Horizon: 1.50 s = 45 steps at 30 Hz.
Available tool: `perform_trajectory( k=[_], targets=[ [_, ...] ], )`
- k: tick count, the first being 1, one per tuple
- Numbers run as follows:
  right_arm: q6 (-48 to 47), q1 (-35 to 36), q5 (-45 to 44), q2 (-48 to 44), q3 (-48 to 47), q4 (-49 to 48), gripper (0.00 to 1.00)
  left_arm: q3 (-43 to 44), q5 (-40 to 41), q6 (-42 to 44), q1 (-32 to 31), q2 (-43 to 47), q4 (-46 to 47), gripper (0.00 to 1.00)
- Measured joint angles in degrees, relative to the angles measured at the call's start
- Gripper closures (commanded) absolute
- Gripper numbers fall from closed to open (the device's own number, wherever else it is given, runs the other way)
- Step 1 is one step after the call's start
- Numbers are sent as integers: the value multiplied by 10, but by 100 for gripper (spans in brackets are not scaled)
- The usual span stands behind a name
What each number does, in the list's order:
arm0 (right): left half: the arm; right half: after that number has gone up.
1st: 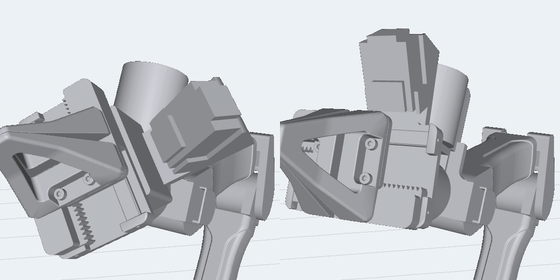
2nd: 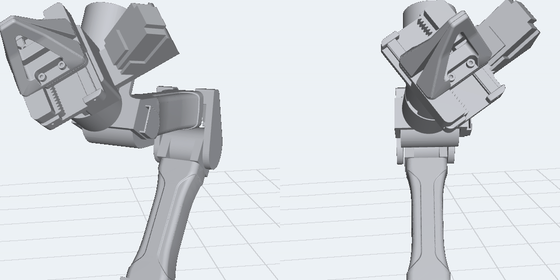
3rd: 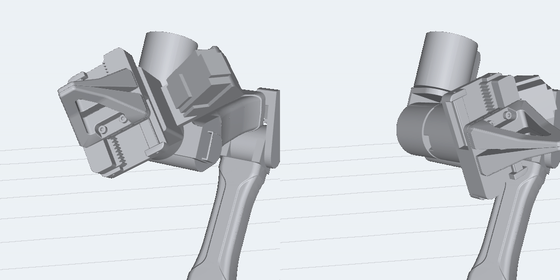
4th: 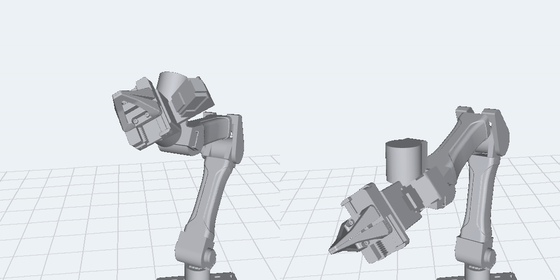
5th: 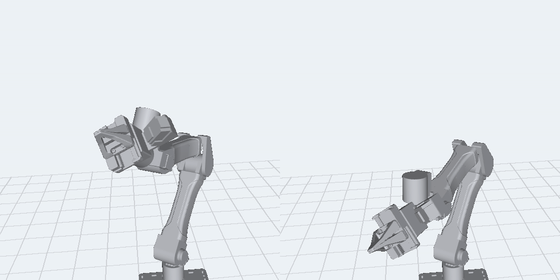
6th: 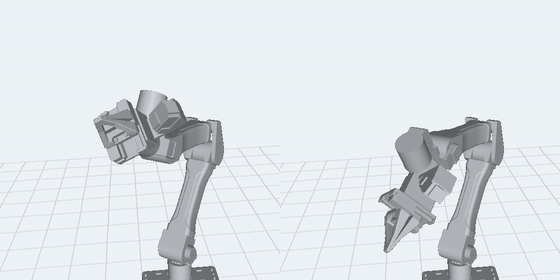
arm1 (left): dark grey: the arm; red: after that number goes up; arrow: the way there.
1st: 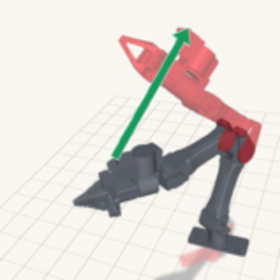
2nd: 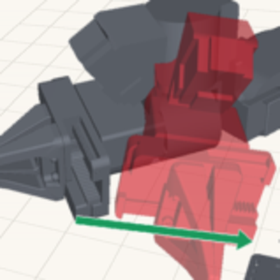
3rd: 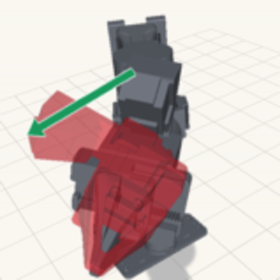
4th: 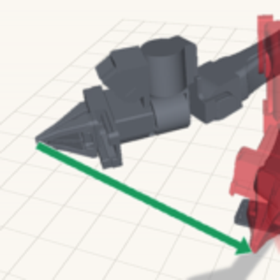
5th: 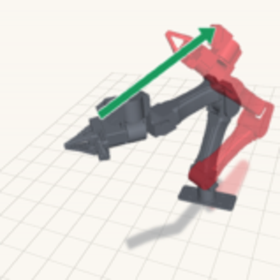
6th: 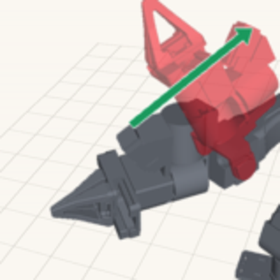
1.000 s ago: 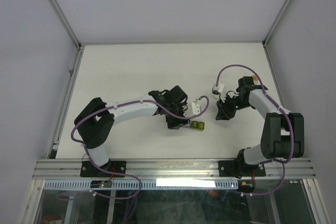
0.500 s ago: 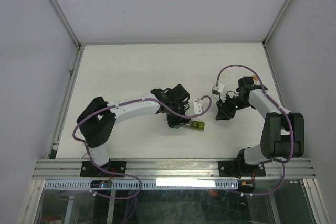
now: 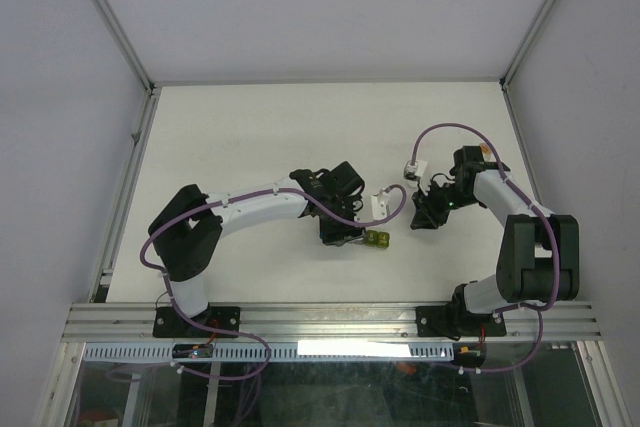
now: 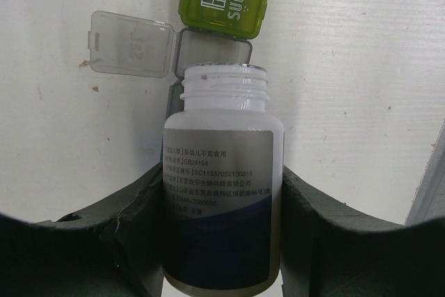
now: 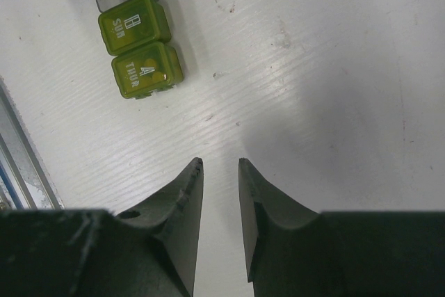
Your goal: Sort the pills into containers
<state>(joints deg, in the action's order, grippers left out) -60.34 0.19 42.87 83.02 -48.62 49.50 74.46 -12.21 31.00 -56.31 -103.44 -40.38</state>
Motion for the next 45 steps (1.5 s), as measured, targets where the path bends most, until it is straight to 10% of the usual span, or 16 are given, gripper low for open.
perform_trajectory(
  k=[45],
  targets=[
    [-2,-3,0,0,0,3,70,20,4,4,-11,-12,-11,100]
  ],
)
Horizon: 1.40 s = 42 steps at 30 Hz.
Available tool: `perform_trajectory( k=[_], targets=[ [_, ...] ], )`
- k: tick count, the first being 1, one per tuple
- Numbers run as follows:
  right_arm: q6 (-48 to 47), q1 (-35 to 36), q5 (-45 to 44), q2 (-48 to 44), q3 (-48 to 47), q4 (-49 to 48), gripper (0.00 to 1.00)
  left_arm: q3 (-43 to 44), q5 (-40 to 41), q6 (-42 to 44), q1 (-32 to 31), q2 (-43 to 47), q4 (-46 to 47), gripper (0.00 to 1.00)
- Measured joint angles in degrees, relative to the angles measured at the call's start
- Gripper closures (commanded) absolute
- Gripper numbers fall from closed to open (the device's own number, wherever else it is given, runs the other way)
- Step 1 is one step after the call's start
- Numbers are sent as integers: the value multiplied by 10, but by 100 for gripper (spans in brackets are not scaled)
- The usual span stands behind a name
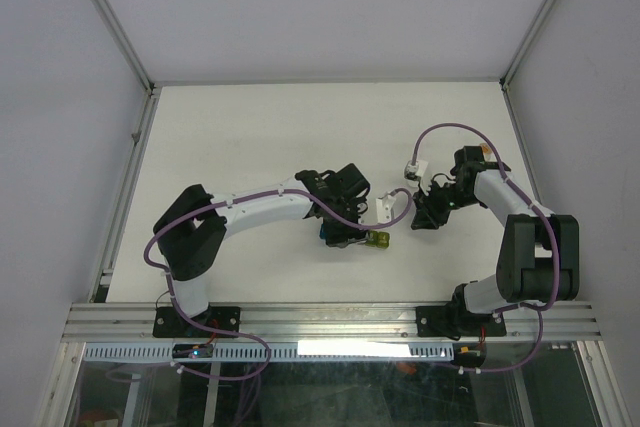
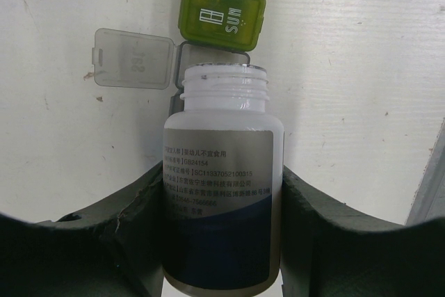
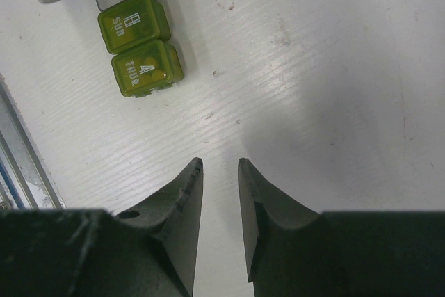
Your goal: Sort the pills into containers
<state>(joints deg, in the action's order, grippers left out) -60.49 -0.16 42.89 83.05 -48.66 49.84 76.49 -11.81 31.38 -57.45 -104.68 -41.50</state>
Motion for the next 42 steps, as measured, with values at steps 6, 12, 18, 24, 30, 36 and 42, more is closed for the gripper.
perform_trajectory(
  k=[6,12,18,24,30,36,42],
  targets=[
    [0,0,0,1,0,0,70,-1,0,-1,-8,0,2,100],
    [0,0,0,1,0,0,70,-6,7,-3,-7,0,0,100],
    [0,0,0,2,0,0,70,-7,12,-3,-10,1,1,100],
    [0,0,0,2,0,0,70,-14,16,-5,-14,2,-1,100],
    [0,0,0,3,0,0,70,-19,22,-7,-15,6,0,100],
    [0,0,0,3,0,0,70,-25,25,-9,-14,8,4,100],
    [0,0,0,3,0,0,70,-28,29,-8,-14,10,2,100]
  ],
)
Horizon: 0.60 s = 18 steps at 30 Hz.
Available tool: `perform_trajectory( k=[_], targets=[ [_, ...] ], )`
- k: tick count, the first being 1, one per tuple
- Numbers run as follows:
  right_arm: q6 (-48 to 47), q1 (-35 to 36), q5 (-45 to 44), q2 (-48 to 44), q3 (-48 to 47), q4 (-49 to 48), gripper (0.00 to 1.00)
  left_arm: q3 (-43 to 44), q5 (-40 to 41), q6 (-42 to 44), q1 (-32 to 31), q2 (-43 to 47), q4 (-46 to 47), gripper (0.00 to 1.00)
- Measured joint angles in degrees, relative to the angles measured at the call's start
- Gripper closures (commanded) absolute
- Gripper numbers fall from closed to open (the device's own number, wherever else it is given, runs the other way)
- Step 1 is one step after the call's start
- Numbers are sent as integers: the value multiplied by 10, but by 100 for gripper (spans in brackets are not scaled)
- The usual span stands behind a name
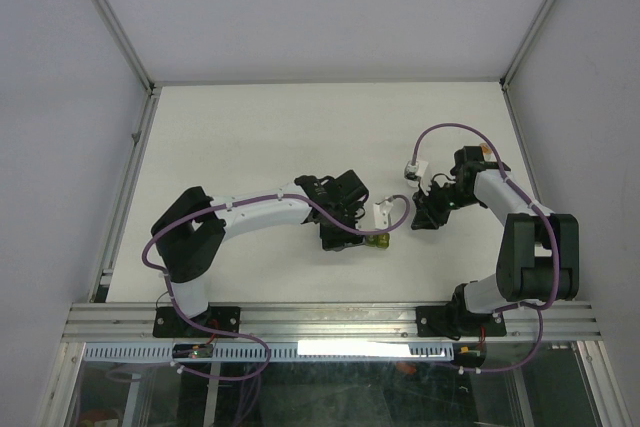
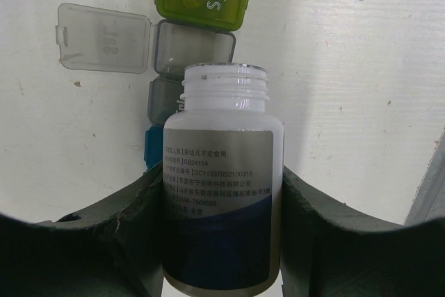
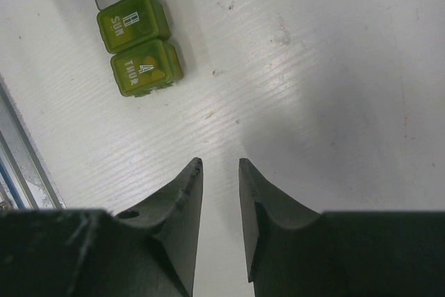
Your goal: Sort the pills into containers
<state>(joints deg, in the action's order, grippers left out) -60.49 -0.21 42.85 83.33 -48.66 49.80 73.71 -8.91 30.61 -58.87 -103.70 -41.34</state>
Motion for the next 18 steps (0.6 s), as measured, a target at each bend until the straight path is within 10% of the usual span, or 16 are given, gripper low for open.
perform_trajectory(
  k=[18],
  targets=[
    [0,0,0,0,0,0,70,33,18,4,-8,-8,-24,100]
  ],
)
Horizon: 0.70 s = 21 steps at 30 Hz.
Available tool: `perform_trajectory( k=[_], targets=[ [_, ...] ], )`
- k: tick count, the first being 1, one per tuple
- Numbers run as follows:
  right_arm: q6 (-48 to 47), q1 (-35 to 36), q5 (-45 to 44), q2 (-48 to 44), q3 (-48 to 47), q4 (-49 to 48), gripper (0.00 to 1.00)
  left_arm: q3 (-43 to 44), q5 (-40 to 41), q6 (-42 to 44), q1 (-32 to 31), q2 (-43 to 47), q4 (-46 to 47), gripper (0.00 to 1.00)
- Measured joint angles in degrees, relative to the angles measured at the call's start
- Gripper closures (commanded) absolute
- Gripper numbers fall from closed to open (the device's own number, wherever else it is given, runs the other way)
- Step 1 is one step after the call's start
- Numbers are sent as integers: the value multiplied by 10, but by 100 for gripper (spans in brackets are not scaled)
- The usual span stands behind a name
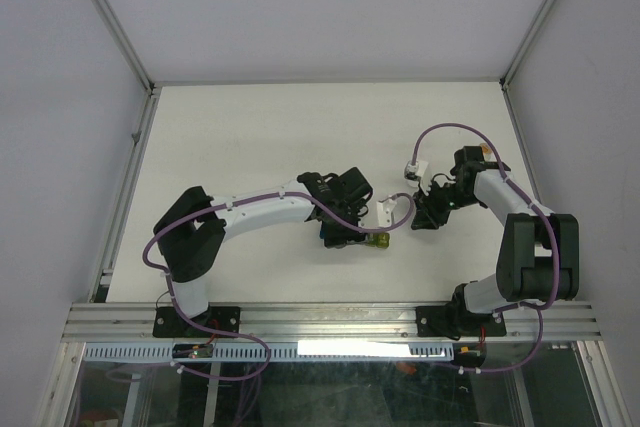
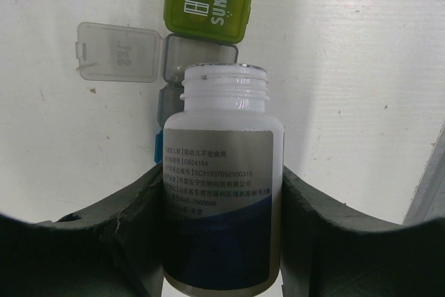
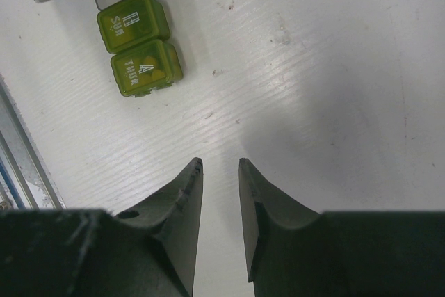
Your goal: Sort the pills into containers
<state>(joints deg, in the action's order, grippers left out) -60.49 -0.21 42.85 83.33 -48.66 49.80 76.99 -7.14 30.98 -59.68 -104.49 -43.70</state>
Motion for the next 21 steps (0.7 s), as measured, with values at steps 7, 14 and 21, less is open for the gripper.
perform_trajectory(
  k=[7,14,21],
  targets=[
    [0,0,0,0,0,0,70,12,7,-2,0,-9,-15,100],
    [0,0,0,0,-3,0,70,13,15,-1,-4,-9,-6,100],
    [0,-1,0,0,-8,0,70,22,24,-2,-4,-16,-16,100]
  ],
)
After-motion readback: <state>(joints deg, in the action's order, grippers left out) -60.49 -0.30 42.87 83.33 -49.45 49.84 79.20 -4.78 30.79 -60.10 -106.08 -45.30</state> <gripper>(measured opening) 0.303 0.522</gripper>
